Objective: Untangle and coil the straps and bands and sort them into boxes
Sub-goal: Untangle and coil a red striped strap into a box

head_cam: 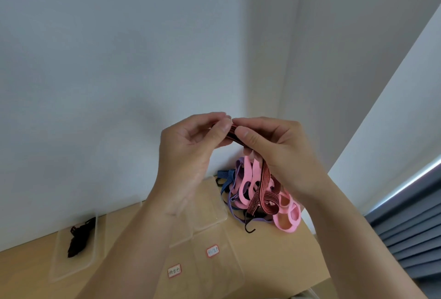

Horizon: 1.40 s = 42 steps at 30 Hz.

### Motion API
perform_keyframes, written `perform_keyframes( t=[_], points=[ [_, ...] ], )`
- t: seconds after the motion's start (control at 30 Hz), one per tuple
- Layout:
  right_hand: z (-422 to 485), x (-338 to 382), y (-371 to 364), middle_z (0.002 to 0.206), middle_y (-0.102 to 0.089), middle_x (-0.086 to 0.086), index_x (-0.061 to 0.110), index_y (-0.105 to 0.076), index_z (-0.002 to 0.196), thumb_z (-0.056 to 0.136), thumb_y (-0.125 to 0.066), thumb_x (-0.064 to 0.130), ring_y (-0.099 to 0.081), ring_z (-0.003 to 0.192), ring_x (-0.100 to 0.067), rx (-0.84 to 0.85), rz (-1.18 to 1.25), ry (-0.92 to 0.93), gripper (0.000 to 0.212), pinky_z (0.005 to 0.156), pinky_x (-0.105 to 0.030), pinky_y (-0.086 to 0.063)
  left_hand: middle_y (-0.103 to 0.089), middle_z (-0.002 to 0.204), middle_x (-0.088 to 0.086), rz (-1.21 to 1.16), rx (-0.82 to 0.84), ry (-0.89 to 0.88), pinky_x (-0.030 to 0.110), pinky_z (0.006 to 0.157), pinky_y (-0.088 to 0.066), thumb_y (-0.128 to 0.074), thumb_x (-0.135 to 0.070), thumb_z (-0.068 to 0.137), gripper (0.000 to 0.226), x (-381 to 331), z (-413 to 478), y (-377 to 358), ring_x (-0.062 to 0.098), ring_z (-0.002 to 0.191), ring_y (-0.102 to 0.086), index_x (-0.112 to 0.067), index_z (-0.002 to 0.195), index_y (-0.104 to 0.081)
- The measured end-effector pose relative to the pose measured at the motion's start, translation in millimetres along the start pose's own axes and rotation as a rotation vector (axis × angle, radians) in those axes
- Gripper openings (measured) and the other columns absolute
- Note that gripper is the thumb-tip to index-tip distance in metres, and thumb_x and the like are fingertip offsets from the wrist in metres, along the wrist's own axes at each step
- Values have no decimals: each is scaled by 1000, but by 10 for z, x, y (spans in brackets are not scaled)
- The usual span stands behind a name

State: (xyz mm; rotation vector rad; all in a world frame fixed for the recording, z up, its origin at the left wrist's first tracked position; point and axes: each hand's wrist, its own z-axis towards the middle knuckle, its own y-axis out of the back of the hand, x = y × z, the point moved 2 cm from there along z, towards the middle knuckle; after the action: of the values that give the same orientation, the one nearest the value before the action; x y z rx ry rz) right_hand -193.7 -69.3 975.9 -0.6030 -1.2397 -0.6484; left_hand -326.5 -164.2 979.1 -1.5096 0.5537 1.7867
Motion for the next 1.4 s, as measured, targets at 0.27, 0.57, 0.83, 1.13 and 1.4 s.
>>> perform_keyframes(
  t=[0.27,0.57,0.83,1.13,1.4],
  points=[
    [-11,19,32,85,-76,-3,8,-72,112,90,-69,6,-68,75,-12,-144,169,45,23,70,-22,-53,-75,90,12,-244,-99,-16,38,84,-60,-77,-16,75,8,16,-8,-22,28,92,-74,-10,80,-75],
    [-14,64,-21,98,-78,0,10,-72,115,100,-58,11,-71,86,-13,-158,98,70,20,72,-41,-55,-78,94,14,-89,106,48,52,97,-56,-88,-13,68,17,12,-32,-88,32,94,-75,-16,83,-82],
    [25,-1,-114,112,-75,-2,15,-70,115,101,-57,19,-68,101,-38,-119,56,130,20,77,-57,-60,-75,85,11,-70,46,-81,27,65,-55,-78,-11,82,13,-41,-65,-174,23,74,-70,-9,93,-69],
    [11,46,-85,94,-75,-8,14,-77,106,98,-64,13,-71,80,-39,-194,-13,165,15,65,-59,-59,-78,101,0,14,50,-116,37,75,-57,-73,-7,91,26,-73,-79,-173,24,85,-74,-29,103,-76],
    [-10,-11,-113,93,-78,4,25,-76,106,97,-65,12,-74,85,-15,-78,-59,70,19,73,-26,-58,-76,102,3,-169,-93,-26,33,69,-59,-67,1,94,27,-52,-47,-147,21,90,-73,-11,117,-72]
  ],
)
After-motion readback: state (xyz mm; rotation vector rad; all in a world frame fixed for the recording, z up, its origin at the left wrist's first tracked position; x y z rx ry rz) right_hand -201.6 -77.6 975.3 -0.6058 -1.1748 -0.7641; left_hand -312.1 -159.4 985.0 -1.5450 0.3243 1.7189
